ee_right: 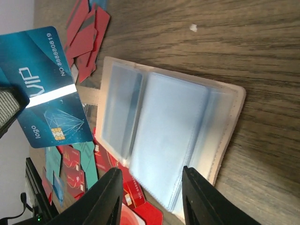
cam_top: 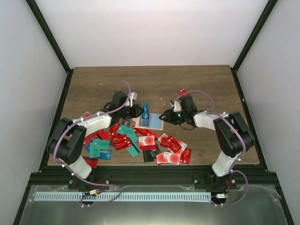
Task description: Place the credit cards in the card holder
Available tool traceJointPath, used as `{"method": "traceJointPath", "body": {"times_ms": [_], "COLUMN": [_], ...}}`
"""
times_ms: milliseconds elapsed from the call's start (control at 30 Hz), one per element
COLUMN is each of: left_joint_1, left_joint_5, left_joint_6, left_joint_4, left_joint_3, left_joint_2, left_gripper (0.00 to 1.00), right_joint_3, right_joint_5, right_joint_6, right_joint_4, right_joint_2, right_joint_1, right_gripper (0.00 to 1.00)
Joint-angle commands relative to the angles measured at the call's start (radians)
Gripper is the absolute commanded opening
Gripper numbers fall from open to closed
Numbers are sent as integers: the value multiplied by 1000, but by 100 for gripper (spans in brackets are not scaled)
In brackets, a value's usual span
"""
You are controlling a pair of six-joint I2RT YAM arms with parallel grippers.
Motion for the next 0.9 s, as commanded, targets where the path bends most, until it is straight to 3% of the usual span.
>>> {"method": "traceJointPath", "body": {"times_ms": [0,867], "left_joint_1": [9,9], "left_joint_5": [-12,89], "left_joint_6": [18,-18], "left_joint_4": [3,41], "left_joint_3": [24,42], "left_joint_2": [55,184], "left_gripper": [4,4], "right_joint_3": [58,58], "right_joint_5": [15,-17], "right_joint_6": [20,32], "right_joint_4": [0,30], "right_joint_2": [35,133], "right_joint_1": [-7,-7], "right_gripper": [36,26]}}
